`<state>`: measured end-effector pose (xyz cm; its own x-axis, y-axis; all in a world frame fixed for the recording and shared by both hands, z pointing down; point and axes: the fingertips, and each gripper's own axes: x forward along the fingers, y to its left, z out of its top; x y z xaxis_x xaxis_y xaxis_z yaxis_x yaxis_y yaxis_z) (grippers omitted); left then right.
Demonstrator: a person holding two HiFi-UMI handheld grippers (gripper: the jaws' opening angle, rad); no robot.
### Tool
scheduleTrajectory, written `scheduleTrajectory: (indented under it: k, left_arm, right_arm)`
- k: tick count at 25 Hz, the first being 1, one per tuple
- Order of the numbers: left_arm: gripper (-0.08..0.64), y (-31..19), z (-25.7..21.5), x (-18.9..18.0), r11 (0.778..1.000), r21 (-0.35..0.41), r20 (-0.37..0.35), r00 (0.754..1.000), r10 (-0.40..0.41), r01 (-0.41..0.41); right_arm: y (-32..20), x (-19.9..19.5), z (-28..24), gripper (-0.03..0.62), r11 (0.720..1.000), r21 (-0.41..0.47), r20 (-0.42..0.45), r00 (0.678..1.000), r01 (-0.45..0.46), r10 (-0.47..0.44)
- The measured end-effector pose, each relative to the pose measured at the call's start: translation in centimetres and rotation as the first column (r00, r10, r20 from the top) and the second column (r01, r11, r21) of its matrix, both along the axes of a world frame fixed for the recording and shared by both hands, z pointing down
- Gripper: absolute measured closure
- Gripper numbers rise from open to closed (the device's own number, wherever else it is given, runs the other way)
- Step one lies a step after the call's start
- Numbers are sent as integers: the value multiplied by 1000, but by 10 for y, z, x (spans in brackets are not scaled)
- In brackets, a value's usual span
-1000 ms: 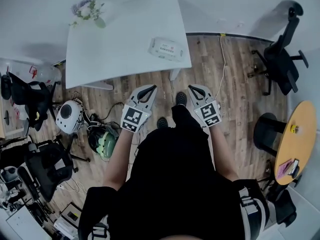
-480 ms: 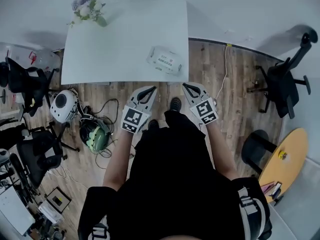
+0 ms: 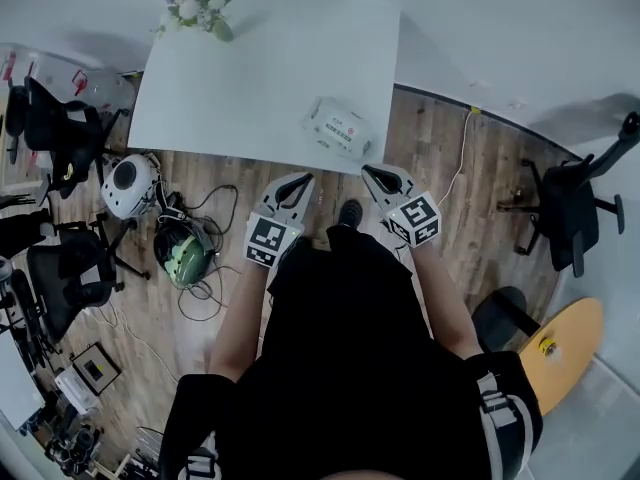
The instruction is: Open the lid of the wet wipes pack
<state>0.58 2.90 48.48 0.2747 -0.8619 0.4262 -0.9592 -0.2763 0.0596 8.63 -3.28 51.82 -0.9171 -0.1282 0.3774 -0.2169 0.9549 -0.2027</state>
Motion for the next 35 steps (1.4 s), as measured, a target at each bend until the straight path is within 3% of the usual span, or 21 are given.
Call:
scheduleTrajectory:
  k: [10,22,35]
  left_arm:
    - [535,-5,3,-13,1000,-4,-22,1000,2,-2]
    - [535,-52,18,-59,984,19,-77,981,177,-176]
    - [535,-82,33,-95,934,14,-51,933,356,-356]
  right_arm:
    - [-2,-10,7,576,999,37,-65,998,-3,5]
    - [-24,-44,6,576,987,97,-151,978,-131,145]
    - [-43,-104,28,575,967,175,-211,952,-184,220]
